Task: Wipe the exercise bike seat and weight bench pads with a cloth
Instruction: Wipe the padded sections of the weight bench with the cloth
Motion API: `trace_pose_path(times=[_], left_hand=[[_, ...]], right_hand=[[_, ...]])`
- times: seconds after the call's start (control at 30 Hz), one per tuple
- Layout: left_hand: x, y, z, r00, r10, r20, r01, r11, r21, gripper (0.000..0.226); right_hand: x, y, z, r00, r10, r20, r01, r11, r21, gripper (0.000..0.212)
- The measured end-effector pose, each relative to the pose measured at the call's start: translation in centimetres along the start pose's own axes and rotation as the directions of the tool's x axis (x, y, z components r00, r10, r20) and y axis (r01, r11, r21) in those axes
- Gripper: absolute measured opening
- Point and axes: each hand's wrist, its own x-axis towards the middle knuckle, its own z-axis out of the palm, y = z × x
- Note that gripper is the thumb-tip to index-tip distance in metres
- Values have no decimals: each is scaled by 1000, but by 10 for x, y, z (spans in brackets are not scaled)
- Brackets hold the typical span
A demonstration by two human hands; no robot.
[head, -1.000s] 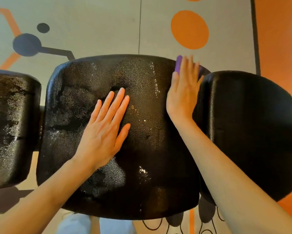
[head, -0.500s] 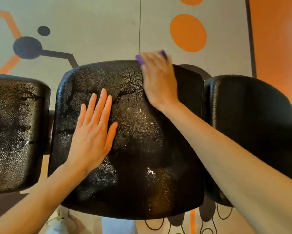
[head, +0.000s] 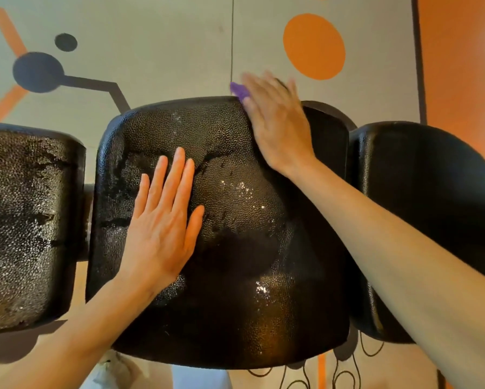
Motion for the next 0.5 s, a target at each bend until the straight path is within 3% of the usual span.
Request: trace_pose_path(times=[0.1,0.27,0.4,0.5], left_hand=[[-1,1,0,1000,-6,-7,6,1000,8,66],[-1,1,1,1000,-3,-17,3,1000,-4,66],[-1,1,-2,1000,-4,-19,3,1000,-27,66],[-1,1,-3,1000,-1,-11,0,999,-36,65]], right_hand=[[-22,31,-6,974,208,-87,-204,978,52,49],[-73,13,3,985,137,-102,-137,991,11,50],[-187,-10,1,987,142,70,-136,987,-82,51],[-155,4,-1,989,133,65,-128,989,-71,51]])
